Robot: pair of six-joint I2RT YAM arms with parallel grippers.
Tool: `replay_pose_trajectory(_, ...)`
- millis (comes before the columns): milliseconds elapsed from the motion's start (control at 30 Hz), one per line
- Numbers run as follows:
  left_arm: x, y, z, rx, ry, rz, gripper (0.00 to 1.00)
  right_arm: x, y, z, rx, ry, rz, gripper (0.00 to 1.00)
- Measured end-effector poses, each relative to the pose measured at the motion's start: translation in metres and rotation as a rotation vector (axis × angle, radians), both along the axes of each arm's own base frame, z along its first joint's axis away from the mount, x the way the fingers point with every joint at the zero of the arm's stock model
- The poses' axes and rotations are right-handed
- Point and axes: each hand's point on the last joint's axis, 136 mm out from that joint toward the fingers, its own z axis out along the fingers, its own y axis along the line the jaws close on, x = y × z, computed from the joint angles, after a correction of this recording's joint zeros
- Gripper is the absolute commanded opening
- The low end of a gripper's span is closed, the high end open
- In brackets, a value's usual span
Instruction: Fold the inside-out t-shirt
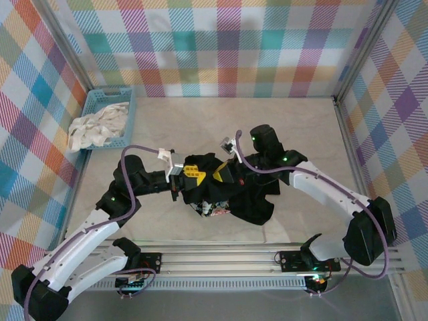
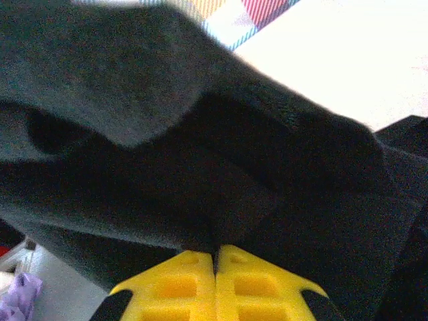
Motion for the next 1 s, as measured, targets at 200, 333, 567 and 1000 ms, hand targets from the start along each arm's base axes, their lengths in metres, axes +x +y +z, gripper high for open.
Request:
replay_pose_trajectory(200, 0.020, 0.011, -0.028, 0.007, 0.067, 0.150, 0.01, 0.018, -0.013, 0.027, 0.014, -0.196, -0.125, 0.00)
replay_pose_trajectory(333, 0.047, 0.029, -0.073, 0.034, 0.210, 0.355, 0.16, 0.028, -0.015, 0.048, 0.070, -0.366, -0.169, 0.00)
replay_pose_trajectory(567, 0.071, 0.081, -0.139, 0.093, 0.522, 0.743, 0.35, 0.008, 0.020, -0.006, 0.007, -0.462, -0.007, 0.00)
replay_pose_trajectory(1000, 0.073, 0.126, -0.164, 0.154, 0.725, 1.044, 0.56, -0.091, 0.035, -0.122, -0.215, -0.202, 0.233, 0.14)
